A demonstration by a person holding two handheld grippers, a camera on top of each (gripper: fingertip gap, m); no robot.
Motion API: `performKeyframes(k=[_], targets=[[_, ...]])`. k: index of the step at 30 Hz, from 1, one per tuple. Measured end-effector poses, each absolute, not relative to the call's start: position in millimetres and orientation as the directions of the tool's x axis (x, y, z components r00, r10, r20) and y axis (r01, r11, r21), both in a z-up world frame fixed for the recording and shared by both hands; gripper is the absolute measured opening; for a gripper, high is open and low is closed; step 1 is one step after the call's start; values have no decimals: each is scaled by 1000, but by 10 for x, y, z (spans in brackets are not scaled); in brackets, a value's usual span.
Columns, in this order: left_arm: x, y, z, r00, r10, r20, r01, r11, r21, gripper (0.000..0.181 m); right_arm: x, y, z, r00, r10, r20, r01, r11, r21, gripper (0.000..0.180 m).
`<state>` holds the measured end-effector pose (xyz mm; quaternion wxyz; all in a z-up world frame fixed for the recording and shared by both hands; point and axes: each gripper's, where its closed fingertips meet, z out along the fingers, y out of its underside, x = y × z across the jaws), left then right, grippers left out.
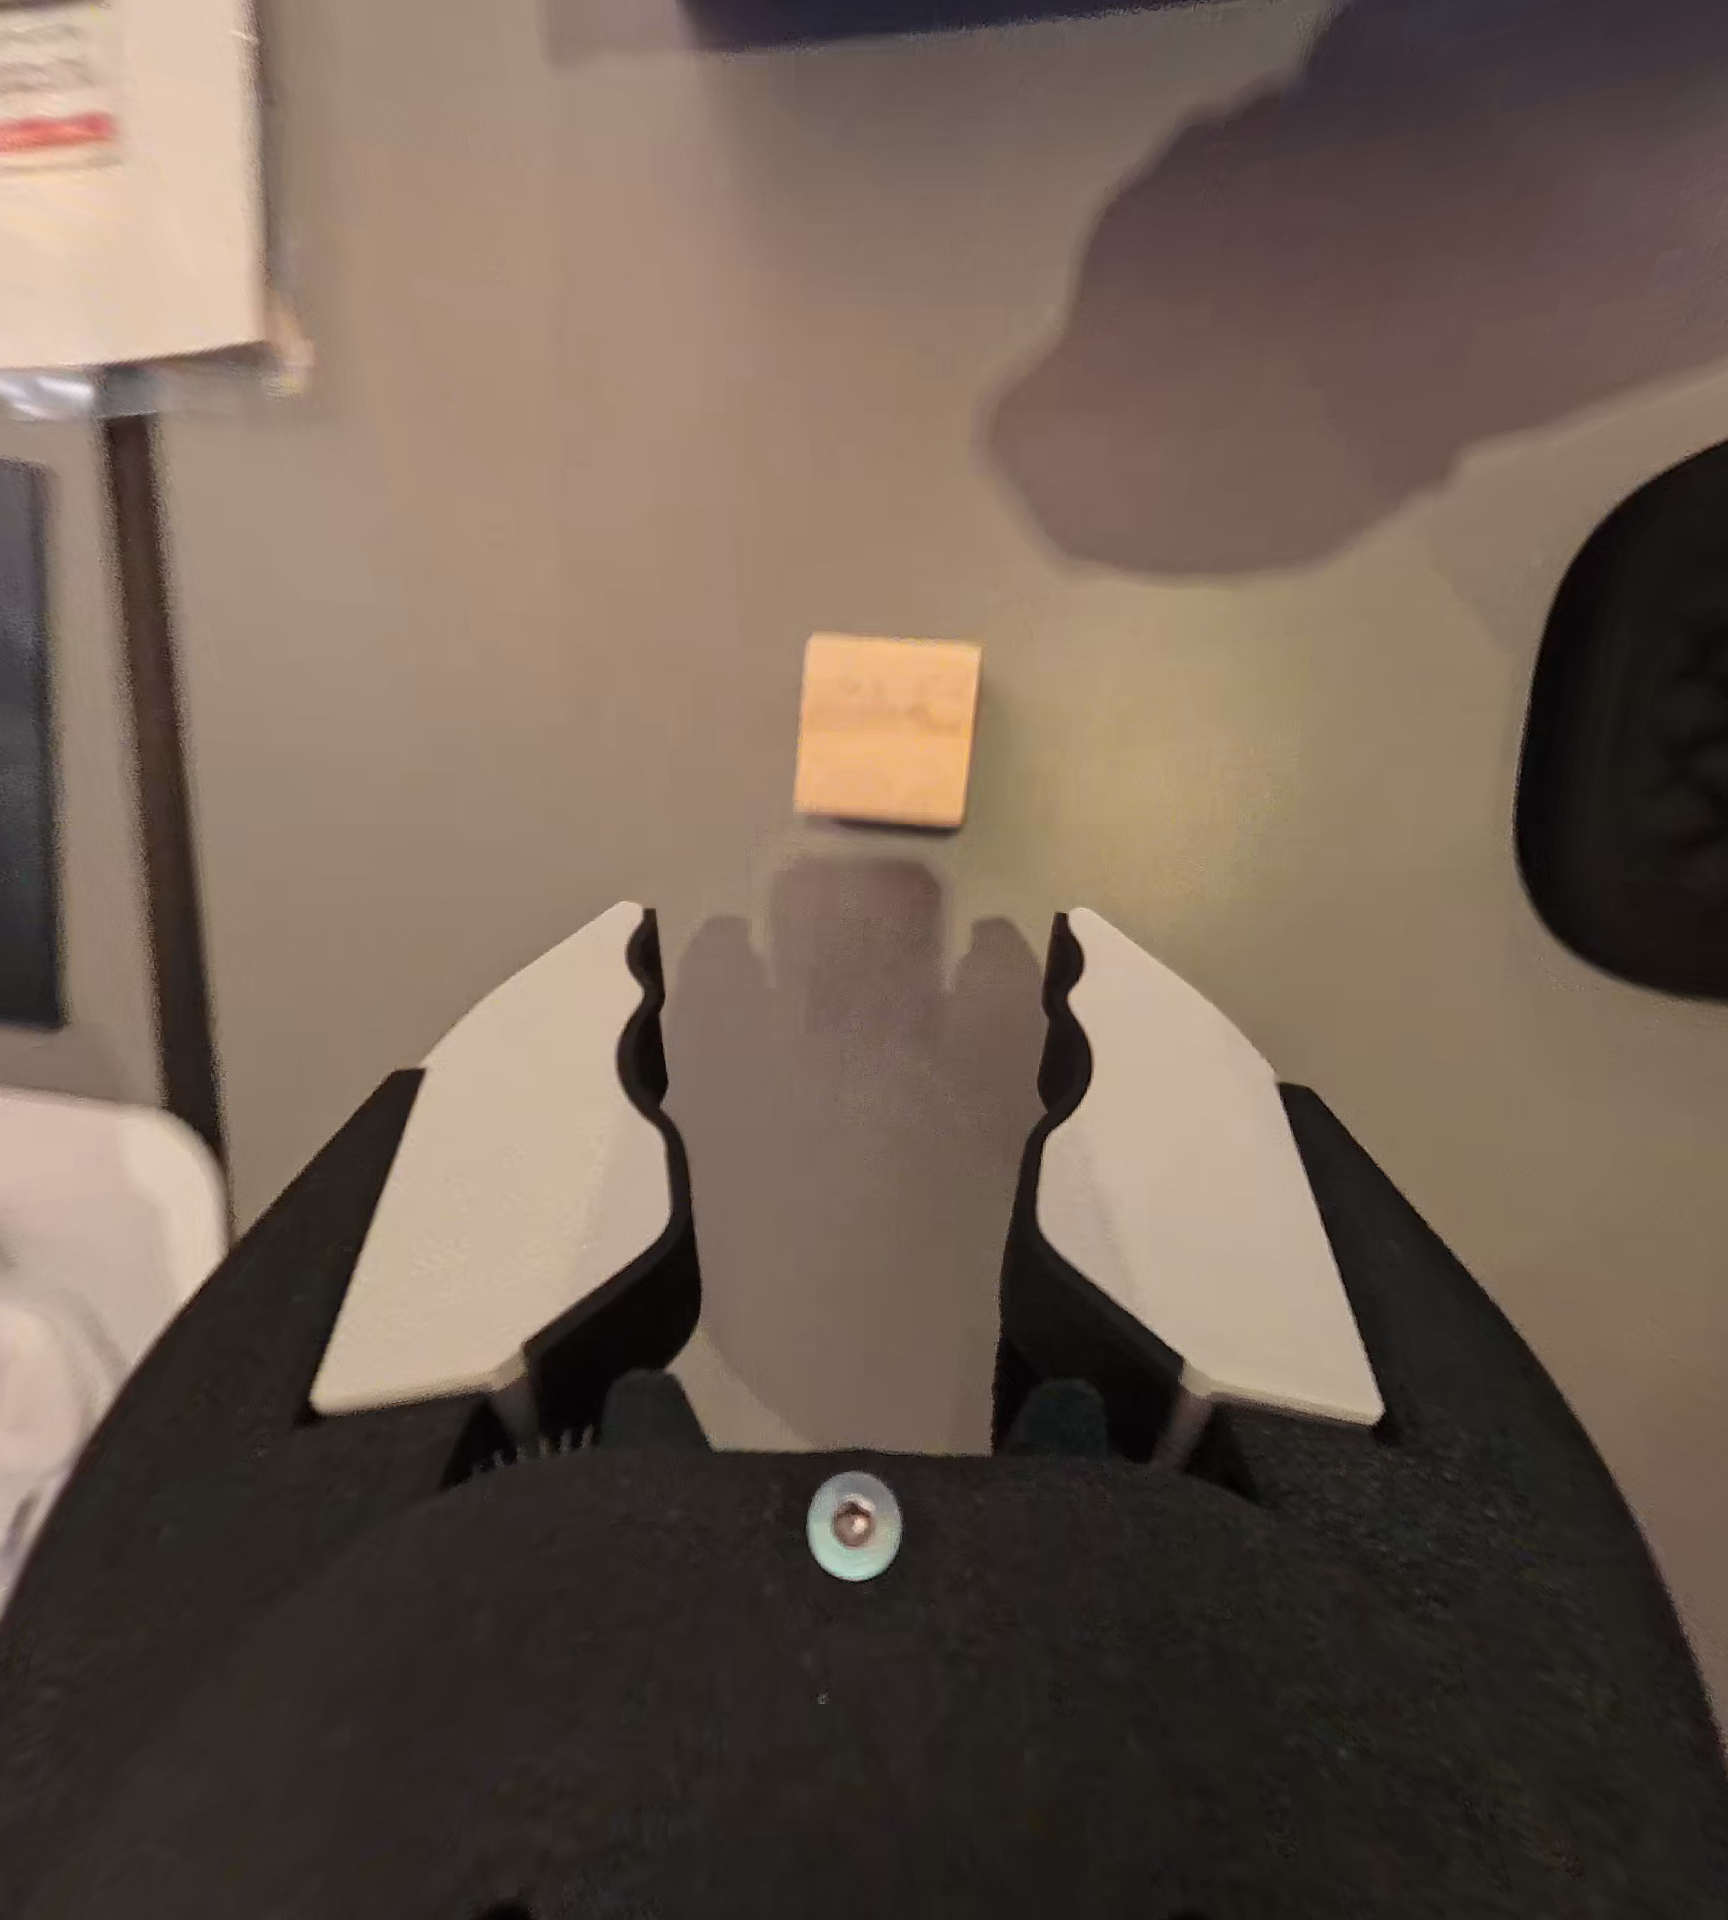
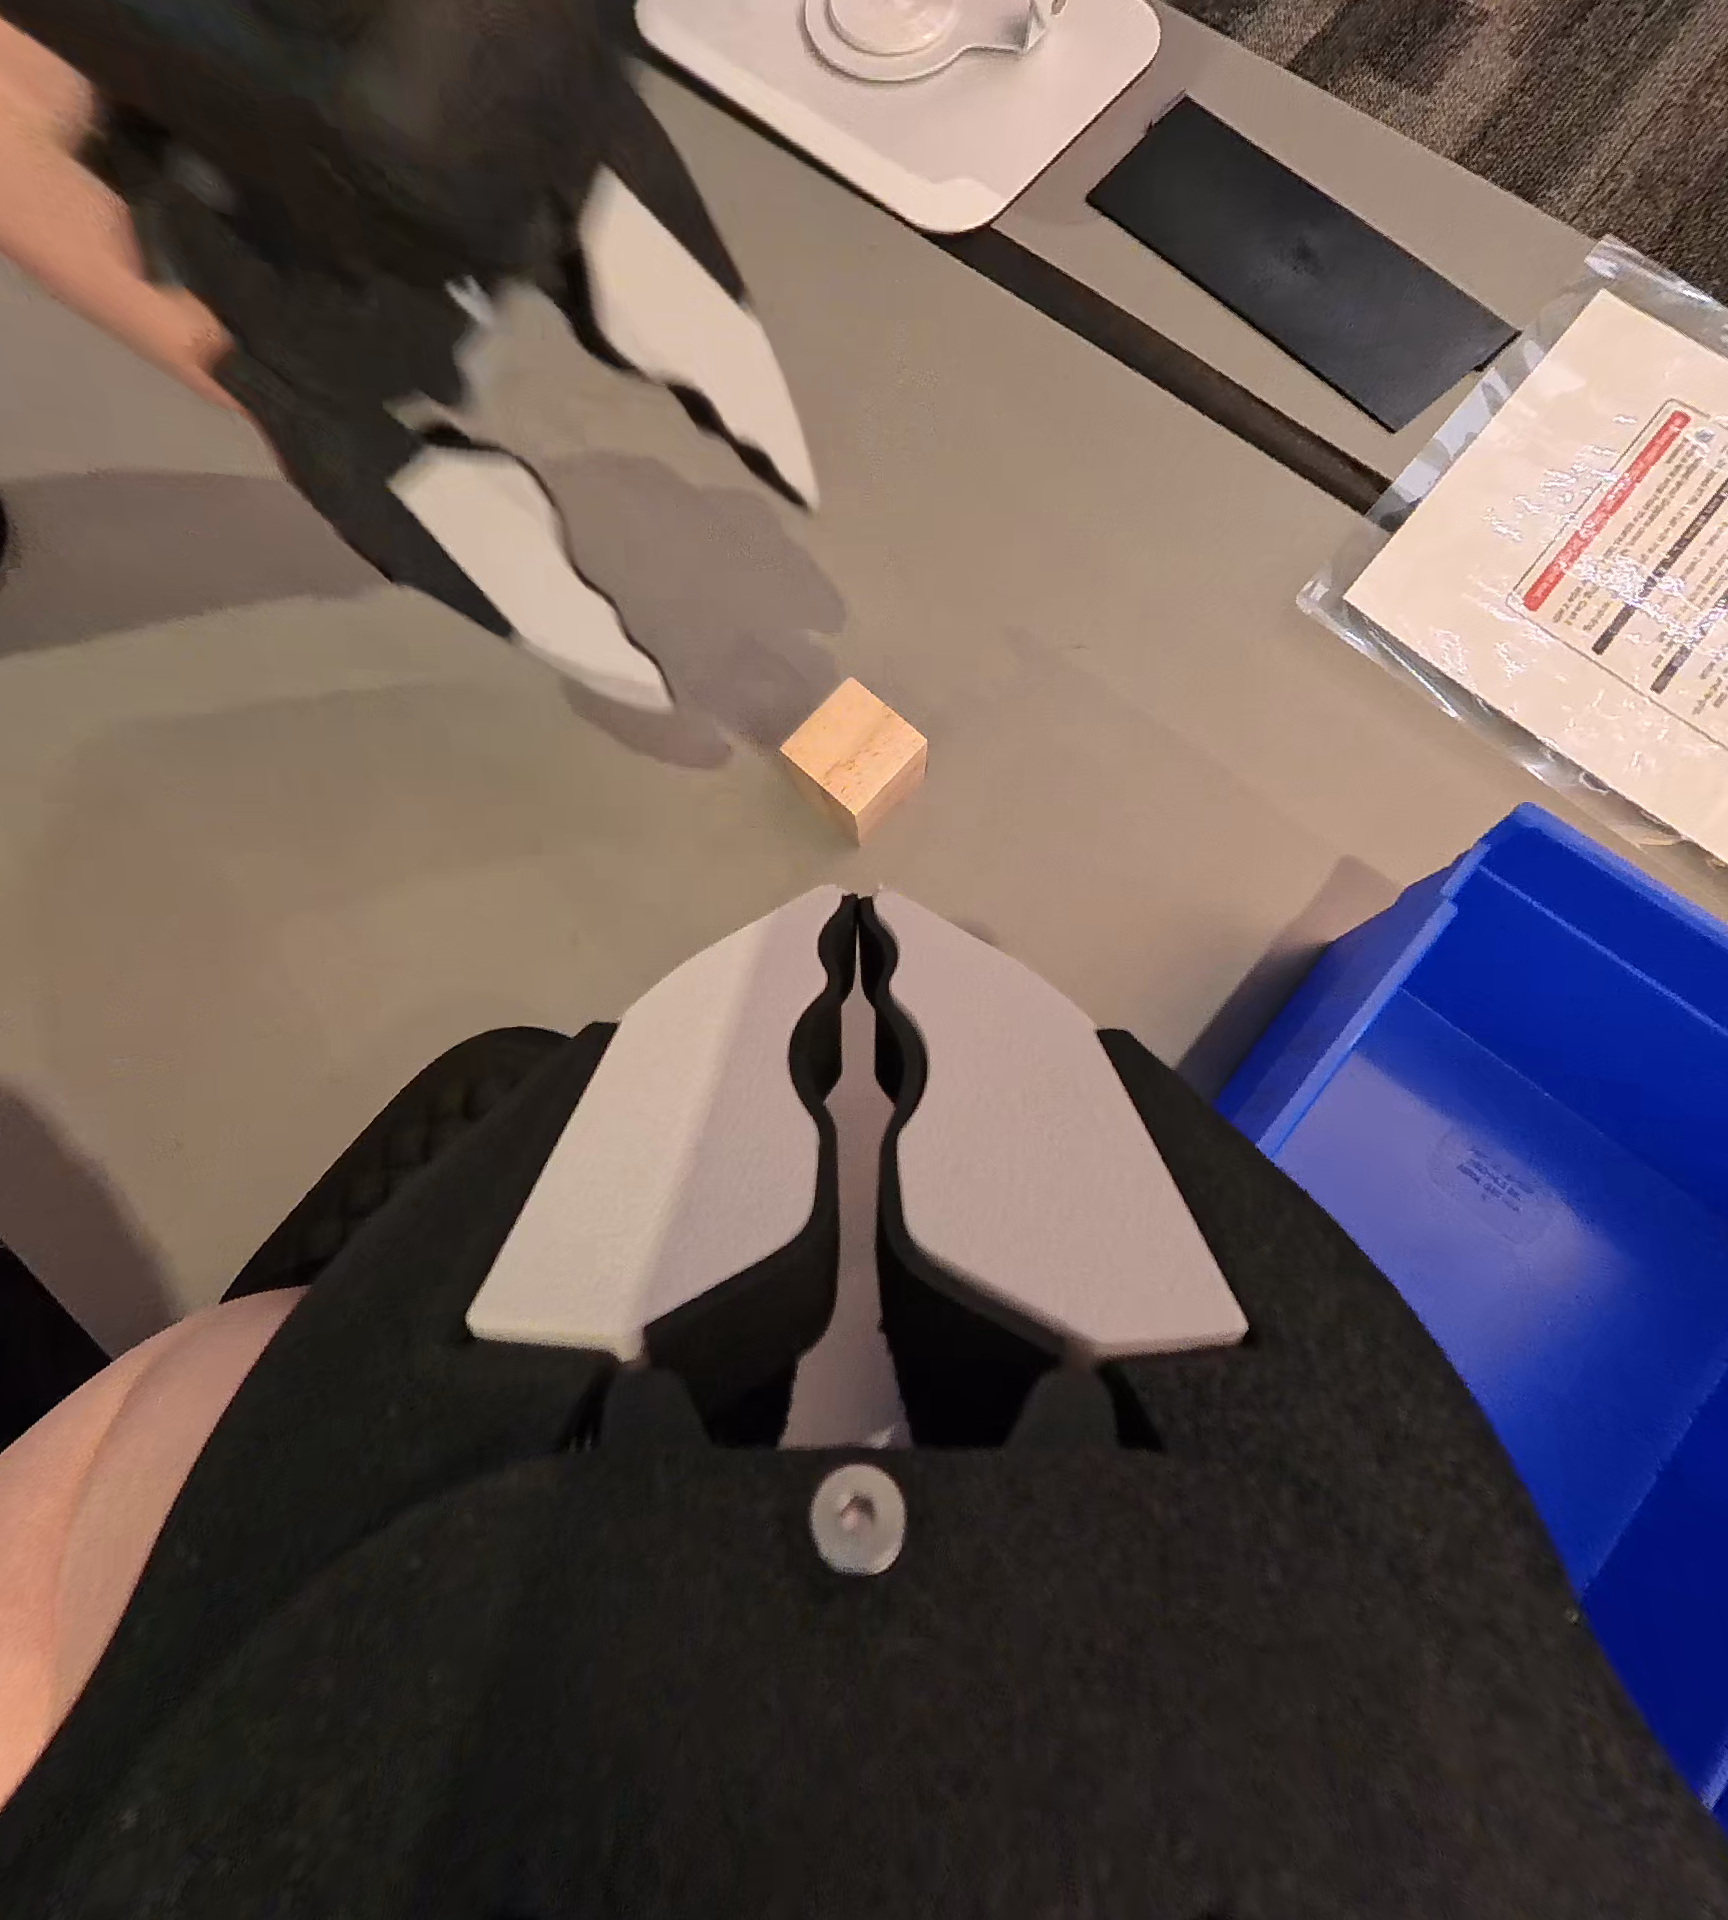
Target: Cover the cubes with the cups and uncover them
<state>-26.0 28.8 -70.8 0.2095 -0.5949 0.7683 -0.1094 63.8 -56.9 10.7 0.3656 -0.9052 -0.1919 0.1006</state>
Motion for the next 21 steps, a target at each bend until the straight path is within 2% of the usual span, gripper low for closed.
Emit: performKeyframes(k=[3, 6, 11, 16, 21], targets=[[-855, 517, -350, -100, -966, -237, -870, 200, -450, 70, 627, -563, 85, 901, 431, -49, 278, -661, -697, 0], [-1782, 941, -79, 77, -945, -319, -900, 71, -430, 68, 630, -555, 67, 902, 430, -50, 280, -668, -689, 0], [-3752, 1476, 234, 408, -829, -382, -879, -244, -410, 64, 562, -506, 60, 893, 449, -36, 311, -672, -673, 1], [-5607, 1505, -16, 789, -585, -185, -602, -677, -424, 68, 496, -495, 29, 881, 472, -26, 346, -681, -646, 1], [-6520, 1239, -484, 898, -412, -156, -438, -798, -414, 73, 497, -473, 6, 887, 462, -25, 346, -699, -626, 0]])
